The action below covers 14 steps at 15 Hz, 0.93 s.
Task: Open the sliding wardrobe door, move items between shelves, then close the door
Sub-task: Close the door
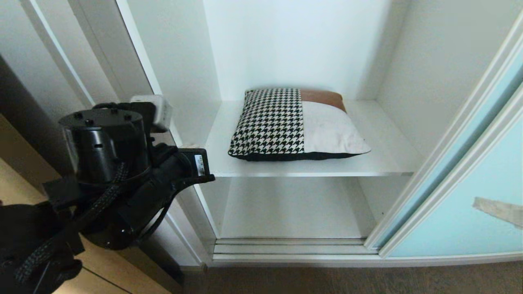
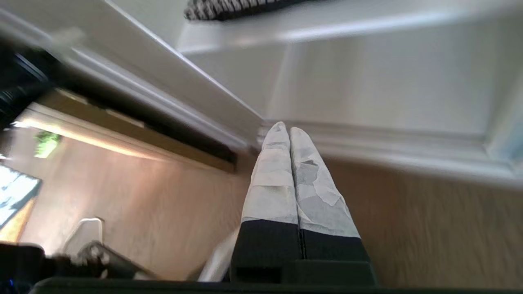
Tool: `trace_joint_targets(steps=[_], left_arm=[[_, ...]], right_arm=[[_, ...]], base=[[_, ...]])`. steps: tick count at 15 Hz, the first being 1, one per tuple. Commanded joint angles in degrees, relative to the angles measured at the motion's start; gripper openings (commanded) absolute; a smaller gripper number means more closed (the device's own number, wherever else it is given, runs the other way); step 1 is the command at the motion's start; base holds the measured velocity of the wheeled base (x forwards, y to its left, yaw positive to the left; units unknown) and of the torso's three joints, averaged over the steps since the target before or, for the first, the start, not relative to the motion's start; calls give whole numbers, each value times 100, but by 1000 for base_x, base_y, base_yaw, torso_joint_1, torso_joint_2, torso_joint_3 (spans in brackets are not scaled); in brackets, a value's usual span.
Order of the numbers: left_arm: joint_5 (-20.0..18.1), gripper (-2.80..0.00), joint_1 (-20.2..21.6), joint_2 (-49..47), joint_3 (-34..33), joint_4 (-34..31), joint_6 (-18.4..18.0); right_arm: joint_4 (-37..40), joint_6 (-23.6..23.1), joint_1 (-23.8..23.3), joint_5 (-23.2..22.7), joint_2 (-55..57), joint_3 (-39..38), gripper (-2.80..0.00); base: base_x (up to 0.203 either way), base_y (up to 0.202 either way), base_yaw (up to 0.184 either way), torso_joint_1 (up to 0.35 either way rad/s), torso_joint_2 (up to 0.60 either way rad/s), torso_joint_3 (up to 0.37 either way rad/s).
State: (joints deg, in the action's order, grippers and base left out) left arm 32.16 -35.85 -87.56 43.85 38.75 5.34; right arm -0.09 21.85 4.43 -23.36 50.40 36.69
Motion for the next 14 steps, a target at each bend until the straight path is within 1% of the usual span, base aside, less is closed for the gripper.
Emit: trace_joint_targets(steps=[1,4,7,11,13,14], left_arm=[[124,-280,-52,390,-116,22,-44],[438,-280,-42,961,-759,26,-181],[774,-280,51,1706,-1422,6,-234],[888,-280,826,2754,-2225,-10,-509],[895,-280,1405,3371,-2600,-86,-644],[894,-280,1597,3696,-2776,-149,-696]], right_arm=[[367,2,-15,122,-842,-83,-280],[785,-5,-25,334,-1674,-229,-280],[1247,7,-29,386,-2273,-44,-280],[1283,80,-64,393,-2589,-51,-280],[1348,83,-88,411,-2835,-121,-280],[1401,74,-105,559,-2940,-133,-280]], base=[[0,0,0,0,0,0],[0,0,0,0,0,0],[0,0,0,0,0,0],[0,0,0,0,0,0],[0,0,0,0,0,0],[0,0,0,0,0,0]])
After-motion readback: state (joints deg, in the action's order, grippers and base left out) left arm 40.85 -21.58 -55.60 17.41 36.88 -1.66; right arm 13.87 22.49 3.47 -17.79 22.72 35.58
